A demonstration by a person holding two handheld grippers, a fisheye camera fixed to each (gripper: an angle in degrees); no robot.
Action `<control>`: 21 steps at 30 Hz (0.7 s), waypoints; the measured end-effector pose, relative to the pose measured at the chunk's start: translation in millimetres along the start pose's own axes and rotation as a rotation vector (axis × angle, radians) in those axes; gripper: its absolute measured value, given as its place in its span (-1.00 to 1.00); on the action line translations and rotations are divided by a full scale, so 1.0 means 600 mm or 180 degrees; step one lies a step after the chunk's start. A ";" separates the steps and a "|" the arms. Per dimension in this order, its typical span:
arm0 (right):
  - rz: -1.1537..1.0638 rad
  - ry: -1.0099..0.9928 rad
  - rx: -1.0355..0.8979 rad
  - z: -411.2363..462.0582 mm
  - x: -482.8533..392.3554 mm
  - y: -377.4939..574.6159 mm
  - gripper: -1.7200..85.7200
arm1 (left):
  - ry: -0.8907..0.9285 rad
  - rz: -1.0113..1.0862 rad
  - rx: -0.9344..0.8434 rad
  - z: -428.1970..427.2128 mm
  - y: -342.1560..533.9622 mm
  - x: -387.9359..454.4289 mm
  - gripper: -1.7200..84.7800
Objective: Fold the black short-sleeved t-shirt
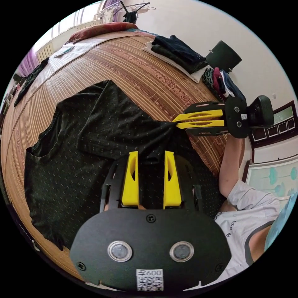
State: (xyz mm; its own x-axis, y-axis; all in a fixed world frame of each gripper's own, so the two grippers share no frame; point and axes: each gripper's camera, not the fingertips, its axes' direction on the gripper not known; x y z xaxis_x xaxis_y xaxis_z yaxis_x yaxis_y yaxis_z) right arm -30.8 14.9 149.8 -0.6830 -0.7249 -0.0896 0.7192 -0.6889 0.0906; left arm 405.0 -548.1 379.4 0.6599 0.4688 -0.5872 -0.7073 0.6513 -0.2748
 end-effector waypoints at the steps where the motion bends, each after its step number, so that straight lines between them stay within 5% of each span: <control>1: -0.0008 0.0044 0.0026 -0.004 -0.004 0.002 -0.98 | 0.0020 -0.0001 0.0036 -0.003 0.001 0.002 -0.70; 11: 0.0249 -0.0121 -0.0137 0.008 0.015 0.008 -0.98 | -0.0321 0.0327 -0.0137 0.037 -0.028 0.081 -0.69; 21: 0.0116 0.0003 -0.0270 0.022 0.012 0.008 -0.98 | -0.0588 0.0653 -0.0317 0.055 -0.028 0.136 -0.91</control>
State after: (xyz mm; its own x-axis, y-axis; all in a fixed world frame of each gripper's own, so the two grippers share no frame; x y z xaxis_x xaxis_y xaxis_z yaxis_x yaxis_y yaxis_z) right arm -34.0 6.8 162.4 -0.6560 -0.7495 -0.0888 0.7519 -0.6592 0.0095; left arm 479.1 -500.9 361.5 0.5289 0.6914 -0.4922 -0.8462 0.4742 -0.2432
